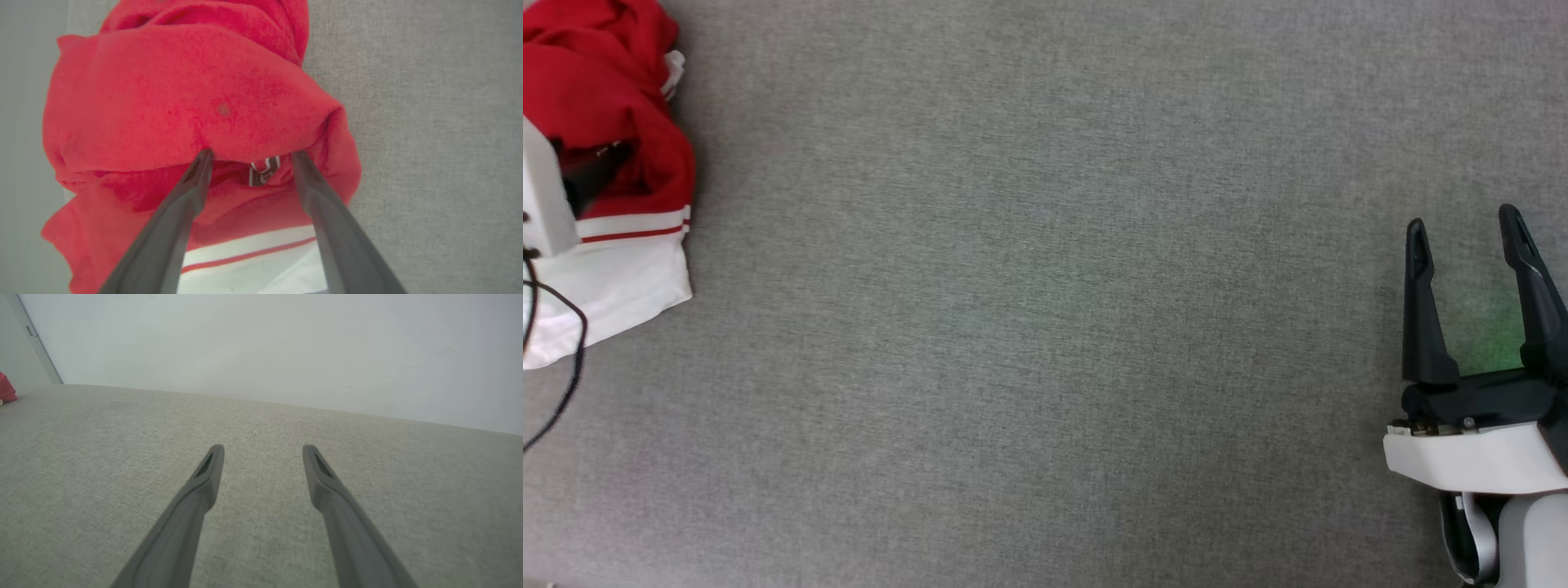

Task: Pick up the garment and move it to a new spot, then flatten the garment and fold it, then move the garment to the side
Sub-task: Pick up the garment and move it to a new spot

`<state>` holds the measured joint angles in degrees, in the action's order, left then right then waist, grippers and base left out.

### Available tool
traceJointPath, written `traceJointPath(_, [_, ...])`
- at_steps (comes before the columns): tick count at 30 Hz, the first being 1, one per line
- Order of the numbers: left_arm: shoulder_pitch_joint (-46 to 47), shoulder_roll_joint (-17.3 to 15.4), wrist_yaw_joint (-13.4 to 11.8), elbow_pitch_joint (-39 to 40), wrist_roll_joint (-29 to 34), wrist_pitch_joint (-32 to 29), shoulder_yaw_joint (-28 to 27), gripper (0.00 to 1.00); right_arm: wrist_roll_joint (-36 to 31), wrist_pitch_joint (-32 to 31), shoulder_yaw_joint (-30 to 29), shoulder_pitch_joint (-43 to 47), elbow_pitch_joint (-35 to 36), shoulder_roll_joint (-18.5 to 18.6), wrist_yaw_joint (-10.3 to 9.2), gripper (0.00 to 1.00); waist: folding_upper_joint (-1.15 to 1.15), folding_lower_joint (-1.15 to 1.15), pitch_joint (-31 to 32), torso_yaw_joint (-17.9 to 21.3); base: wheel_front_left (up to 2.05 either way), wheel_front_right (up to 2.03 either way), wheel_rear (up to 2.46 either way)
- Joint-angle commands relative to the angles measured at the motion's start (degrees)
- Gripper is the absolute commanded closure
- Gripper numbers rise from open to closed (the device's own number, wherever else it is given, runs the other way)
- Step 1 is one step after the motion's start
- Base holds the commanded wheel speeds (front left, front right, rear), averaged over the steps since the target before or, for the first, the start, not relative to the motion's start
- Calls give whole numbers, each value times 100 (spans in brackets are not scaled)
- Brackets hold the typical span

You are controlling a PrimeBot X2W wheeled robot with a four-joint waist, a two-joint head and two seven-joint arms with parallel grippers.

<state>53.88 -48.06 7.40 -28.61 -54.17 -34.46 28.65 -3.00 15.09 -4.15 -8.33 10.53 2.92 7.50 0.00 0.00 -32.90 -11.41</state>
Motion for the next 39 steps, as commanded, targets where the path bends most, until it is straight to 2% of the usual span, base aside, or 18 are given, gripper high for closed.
traceJointPath(1, [33,4,-4,-25,-109,-136,128,0,-3,12,24,-127,-19,-8,-2,0,0,0,-70,64,0,0,0])
traceJointPath(8, [-99,196,-3,-406,-314,-681,957,0,27,12,76,-201,-82,-8,-2,0,0,0,-229,248,0,0,0])
traceJointPath(13, [-152,298,-3,-603,-434,-714,1360,0,44,12,60,-195,-109,-9,-2,0,0,0,-247,299,0,0,0])
traceJointPath(14, [-139,294,-2,-617,-456,-693,1413,43,48,12,55,-192,-117,-9,-2,0,0,0,-236,299,0,0,0])
traceJointPath(15, [-113,271,-2,-617,-454,-667,1468,75,60,12,49,-186,-131,-9,-2,0,0,0,-216,296,0,0,0])
traceJointPath(16, [-79,233,-2,-628,-474,-633,1504,100,81,12,43,-176,-143,-9,-2,0,0,0,-181,287,0,0,0])
traceJointPath(22, [332,-72,-3,-615,-549,-304,1486,100,185,12,81,-116,-235,-9,-2,0,0,0,177,192,0,0,0])
traceJointPath(31, [955,-530,-3,42,-347,-44,1678,100,417,12,79,82,-355,-9,-2,0,0,0,912,74,0,0,0])
traceJointPath(36, [1365,-594,-3,573,-233,-97,1826,100,563,12,67,230,-427,-9,-2,0,0,0,1283,61,0,0,0])
traceJointPath(39, [1636,-526,-3,915,-140,-194,1924,100,625,12,50,309,-458,-9,-2,0,0,0,1470,80,0,0,0])
